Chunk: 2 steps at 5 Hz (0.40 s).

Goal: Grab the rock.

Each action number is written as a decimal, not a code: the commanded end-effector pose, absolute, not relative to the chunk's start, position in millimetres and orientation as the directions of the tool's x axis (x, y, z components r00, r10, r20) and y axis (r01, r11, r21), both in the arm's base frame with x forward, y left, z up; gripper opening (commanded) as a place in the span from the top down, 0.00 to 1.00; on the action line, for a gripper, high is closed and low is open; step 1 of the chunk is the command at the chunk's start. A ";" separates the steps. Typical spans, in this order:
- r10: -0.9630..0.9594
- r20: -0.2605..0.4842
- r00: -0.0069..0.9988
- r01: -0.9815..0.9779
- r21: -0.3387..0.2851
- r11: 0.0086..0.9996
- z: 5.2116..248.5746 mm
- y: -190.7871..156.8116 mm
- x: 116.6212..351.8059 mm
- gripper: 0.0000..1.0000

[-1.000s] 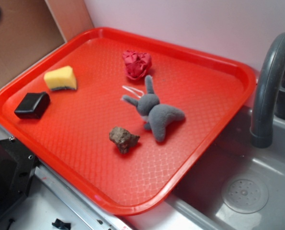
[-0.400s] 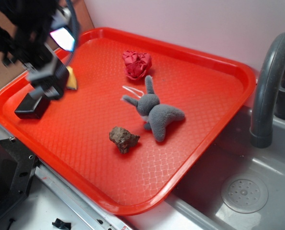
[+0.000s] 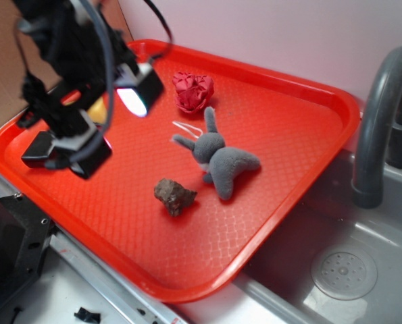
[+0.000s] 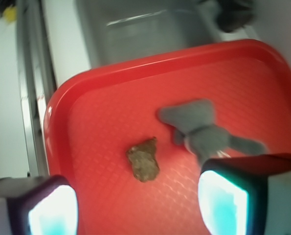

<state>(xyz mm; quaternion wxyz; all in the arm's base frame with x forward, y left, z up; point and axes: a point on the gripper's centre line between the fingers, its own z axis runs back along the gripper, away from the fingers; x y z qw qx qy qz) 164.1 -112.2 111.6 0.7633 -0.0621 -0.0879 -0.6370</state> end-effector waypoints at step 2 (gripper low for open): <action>-0.977 0.066 0.204 0.979 -0.012 0.204 36.6 -124.5 170.4 0.00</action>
